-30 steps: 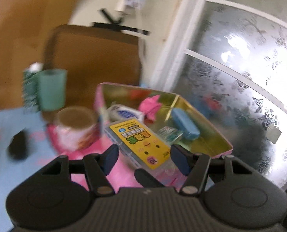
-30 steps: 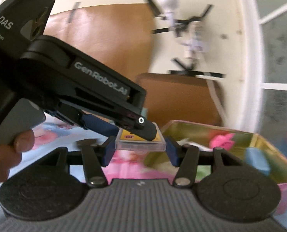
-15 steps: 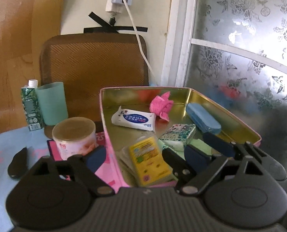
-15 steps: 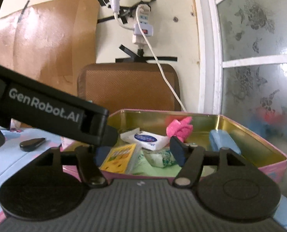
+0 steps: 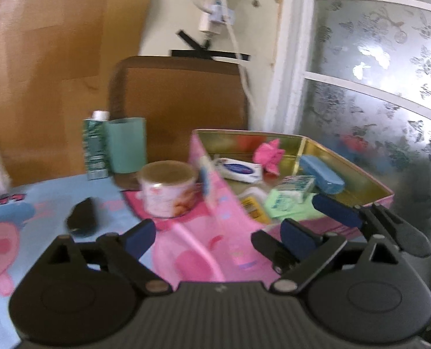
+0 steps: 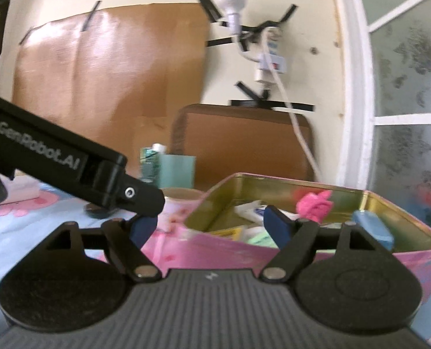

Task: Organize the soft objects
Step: 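Move the right gripper back over the table toward the black oval object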

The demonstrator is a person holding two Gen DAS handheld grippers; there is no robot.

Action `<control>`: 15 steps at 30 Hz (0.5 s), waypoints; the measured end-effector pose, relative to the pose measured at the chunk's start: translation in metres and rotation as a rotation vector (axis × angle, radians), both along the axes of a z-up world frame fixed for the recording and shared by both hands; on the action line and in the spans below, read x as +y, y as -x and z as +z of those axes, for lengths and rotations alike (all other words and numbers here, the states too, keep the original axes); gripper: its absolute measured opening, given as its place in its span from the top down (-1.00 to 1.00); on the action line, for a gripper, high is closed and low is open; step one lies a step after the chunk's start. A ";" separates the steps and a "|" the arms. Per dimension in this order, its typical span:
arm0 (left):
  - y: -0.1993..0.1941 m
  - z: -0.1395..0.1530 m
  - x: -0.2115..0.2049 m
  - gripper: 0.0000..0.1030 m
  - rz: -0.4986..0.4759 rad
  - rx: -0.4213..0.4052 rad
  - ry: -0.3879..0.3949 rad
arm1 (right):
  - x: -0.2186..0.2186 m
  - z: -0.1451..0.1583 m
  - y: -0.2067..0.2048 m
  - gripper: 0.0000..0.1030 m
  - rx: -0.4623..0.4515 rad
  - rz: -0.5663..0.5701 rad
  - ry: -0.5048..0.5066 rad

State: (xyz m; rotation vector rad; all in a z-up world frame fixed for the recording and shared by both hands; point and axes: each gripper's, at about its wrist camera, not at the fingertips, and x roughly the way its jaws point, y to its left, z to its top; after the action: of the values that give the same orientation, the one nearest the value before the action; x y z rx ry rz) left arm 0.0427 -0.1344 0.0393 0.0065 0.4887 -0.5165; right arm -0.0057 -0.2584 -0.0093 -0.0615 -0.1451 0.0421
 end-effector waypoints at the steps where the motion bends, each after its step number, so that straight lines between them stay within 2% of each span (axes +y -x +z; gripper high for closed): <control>1: 0.001 -0.001 0.007 -0.86 0.011 0.006 0.007 | 0.006 0.000 0.001 -0.58 0.006 0.018 0.010; 5: -0.001 -0.008 0.037 -0.86 0.079 0.034 0.033 | 0.031 0.000 0.002 -0.58 0.038 0.083 0.083; 10: -0.012 -0.022 0.081 -0.86 0.207 0.078 0.048 | 0.058 -0.001 -0.003 -0.58 0.095 0.145 0.180; 15: -0.021 -0.038 0.126 -0.84 0.387 0.105 -0.017 | 0.071 0.001 -0.015 -0.51 0.168 0.156 0.232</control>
State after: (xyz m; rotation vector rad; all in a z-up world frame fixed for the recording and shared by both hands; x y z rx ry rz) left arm 0.0638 -0.0088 0.0012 -0.0972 0.5807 -0.1337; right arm 0.0091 -0.1873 -0.0084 -0.2778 0.0241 0.2191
